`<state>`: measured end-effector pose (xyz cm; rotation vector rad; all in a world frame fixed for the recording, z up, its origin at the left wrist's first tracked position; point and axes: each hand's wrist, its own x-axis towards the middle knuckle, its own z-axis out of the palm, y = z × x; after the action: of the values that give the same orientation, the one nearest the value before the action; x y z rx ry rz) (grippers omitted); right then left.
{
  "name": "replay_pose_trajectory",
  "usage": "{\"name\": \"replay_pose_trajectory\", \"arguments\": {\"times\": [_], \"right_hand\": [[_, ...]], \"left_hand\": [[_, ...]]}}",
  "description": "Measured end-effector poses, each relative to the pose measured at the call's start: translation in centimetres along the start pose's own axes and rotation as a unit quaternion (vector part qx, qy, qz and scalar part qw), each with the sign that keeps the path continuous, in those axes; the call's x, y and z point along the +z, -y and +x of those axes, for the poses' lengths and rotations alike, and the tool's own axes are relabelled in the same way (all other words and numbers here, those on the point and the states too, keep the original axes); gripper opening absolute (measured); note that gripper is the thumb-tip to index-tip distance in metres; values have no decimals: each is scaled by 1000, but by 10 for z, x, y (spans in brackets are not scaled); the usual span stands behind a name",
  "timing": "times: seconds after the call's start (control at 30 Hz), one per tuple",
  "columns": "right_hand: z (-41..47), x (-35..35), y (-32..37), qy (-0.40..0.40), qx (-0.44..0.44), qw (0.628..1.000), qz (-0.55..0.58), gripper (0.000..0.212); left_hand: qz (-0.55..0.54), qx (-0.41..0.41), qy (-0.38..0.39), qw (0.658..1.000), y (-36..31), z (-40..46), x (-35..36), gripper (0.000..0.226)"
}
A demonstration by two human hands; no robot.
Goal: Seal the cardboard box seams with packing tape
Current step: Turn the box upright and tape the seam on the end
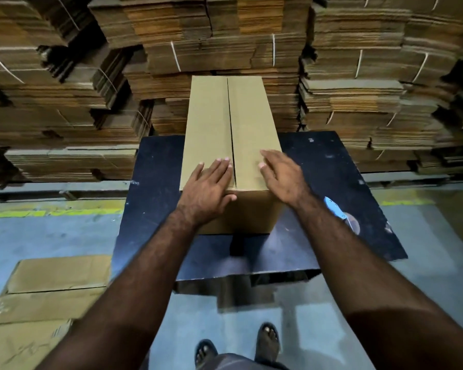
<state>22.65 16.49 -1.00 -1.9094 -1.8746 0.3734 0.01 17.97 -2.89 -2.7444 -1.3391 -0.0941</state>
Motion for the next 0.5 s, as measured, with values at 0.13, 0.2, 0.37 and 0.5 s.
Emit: {"name": "replay_pose_trajectory", "arguments": {"times": [0.13, 0.2, 0.37, 0.5], "right_hand": [[-39, 5, -61, -174, 90, 979, 49, 46], [-60, 19, -97, -180, 140, 973, 40, 47], [-79, 49, -176, -31, 262, 963, -58, 61], [-64, 48, -198, 27, 332, 937, -103, 67]], "left_hand": [[-41, -10, -89, 995, -28, 1, 18, 64], [-28, -29, -121, 992, -36, 2, 25, 55], [-10, -10, -192, 981, -32, 5, 34, 48], [-5, -15, -191, 982, -32, 7, 36, 50]]}}
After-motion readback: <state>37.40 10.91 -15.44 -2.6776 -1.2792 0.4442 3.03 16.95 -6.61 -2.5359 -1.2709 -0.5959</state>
